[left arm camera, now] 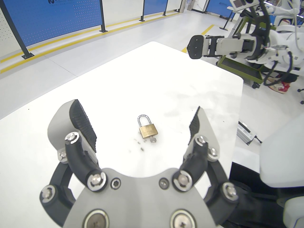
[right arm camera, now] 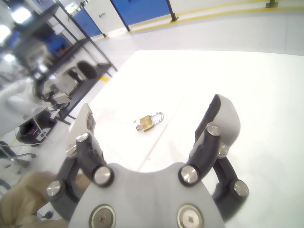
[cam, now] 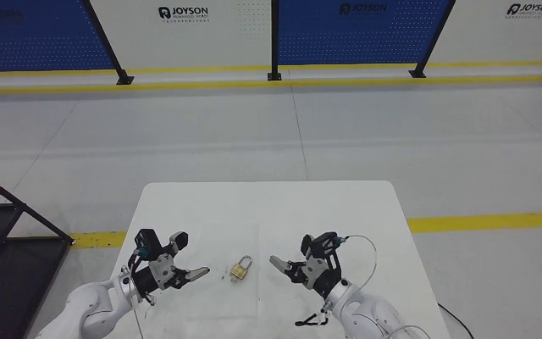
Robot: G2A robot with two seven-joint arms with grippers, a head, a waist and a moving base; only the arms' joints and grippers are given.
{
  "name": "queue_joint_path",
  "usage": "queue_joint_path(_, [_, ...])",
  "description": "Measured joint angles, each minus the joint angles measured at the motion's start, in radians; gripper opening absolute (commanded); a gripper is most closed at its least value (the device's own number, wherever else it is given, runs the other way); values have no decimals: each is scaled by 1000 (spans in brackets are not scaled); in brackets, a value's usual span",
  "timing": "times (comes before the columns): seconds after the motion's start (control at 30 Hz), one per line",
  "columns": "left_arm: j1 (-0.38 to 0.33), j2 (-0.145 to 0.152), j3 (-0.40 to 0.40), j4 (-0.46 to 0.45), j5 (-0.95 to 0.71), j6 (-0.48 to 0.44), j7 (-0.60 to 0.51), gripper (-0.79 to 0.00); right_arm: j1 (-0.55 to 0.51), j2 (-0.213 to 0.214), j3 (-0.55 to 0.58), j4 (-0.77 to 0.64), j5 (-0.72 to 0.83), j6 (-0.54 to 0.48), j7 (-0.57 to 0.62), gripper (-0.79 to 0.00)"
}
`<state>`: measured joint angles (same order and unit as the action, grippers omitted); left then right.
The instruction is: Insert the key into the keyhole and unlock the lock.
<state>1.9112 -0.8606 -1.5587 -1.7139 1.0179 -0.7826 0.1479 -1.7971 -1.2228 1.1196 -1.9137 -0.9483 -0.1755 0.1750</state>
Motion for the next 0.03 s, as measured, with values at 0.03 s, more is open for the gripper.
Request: queue_joint_path(0.03, [-4, -6, -1, -2, 7, 17, -3, 0, 2, 2, 11, 3, -8, 4, -4, -1])
